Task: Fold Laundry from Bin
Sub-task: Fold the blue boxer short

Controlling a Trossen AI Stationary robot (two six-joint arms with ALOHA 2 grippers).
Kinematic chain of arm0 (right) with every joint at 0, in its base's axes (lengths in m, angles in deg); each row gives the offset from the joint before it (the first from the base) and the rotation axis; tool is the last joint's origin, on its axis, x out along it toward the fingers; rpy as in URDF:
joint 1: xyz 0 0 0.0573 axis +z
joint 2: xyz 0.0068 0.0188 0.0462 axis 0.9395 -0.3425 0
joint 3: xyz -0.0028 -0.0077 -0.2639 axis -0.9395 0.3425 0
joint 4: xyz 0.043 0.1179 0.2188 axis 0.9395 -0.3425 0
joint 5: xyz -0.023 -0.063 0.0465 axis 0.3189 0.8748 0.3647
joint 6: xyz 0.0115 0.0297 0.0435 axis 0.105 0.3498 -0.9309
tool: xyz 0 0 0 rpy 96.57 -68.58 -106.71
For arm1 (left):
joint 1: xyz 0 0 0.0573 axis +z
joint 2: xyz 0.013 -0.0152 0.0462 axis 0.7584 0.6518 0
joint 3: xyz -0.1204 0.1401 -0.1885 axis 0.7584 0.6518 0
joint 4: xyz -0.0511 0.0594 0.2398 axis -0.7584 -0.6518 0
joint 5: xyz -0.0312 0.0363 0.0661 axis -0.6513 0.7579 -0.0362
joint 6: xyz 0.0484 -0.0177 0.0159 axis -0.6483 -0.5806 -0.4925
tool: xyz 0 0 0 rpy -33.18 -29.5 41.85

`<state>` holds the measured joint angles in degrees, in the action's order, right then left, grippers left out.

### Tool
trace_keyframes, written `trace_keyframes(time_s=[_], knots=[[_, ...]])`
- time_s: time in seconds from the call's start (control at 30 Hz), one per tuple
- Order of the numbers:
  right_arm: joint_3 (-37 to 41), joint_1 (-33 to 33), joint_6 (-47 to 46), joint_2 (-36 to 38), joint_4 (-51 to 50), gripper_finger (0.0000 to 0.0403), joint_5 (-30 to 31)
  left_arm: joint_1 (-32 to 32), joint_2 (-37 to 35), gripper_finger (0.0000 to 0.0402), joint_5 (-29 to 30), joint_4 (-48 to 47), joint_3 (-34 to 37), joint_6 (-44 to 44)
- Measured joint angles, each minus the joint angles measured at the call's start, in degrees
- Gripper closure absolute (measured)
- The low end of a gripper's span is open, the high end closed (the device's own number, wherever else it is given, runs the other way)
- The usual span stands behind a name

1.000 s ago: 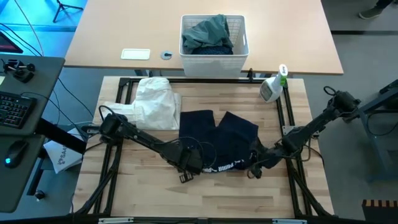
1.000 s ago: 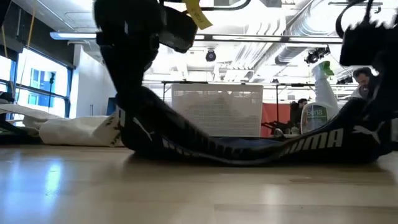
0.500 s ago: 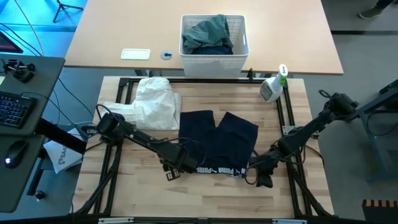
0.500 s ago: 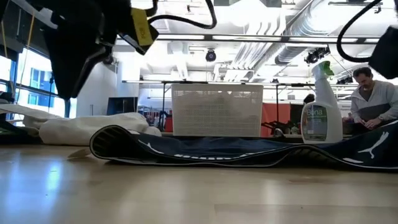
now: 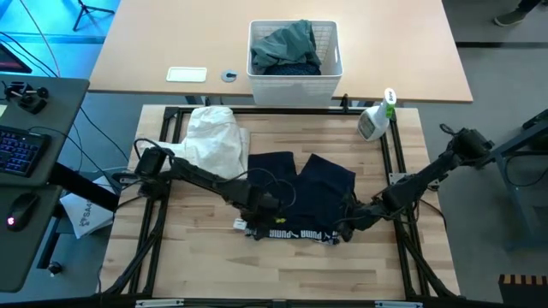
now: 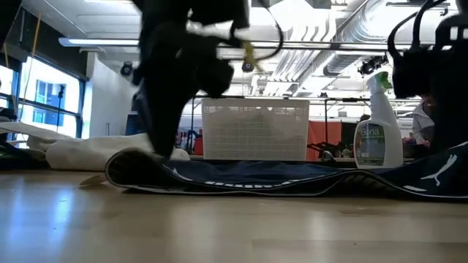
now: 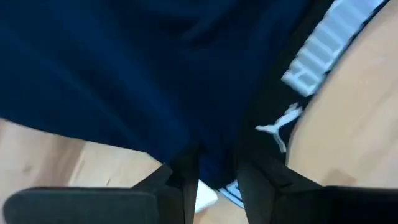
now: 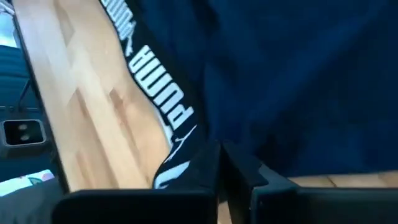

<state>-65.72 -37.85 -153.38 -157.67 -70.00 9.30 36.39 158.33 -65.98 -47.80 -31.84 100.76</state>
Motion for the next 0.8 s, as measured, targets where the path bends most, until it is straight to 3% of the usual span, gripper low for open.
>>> trace_keyframes(time_s=[0.13,0.3,0.5,0.67,0.8], knots=[[1.47,0.12,-0.40,-4.50,3.47,0.0389,-0.36,-0.84,0.21,0.0327,1.16,1.24,7.02,0.37],[1.23,0.24,1.29,-8.39,2.85,0.0400,-5.96,-2.01,-0.69,0.0333,1.13,-1.78,10.71,0.35],[-0.36,0.46,5.02,-2.79,-0.11,0.0399,-7.33,-2.99,-4.62,0.0335,1.05,-7.75,8.49,0.13],[-1.86,-1.00,3.00,2.14,-1.49,0.0402,-0.04,-1.84,-10.57,0.0335,0.60,-6.10,4.98,2.52],[-1.86,-3.69,-5.04,1.87,-8.89,0.0402,7.75,1.35,-12.72,0.0335,0.58,3.12,5.20,3.32]])
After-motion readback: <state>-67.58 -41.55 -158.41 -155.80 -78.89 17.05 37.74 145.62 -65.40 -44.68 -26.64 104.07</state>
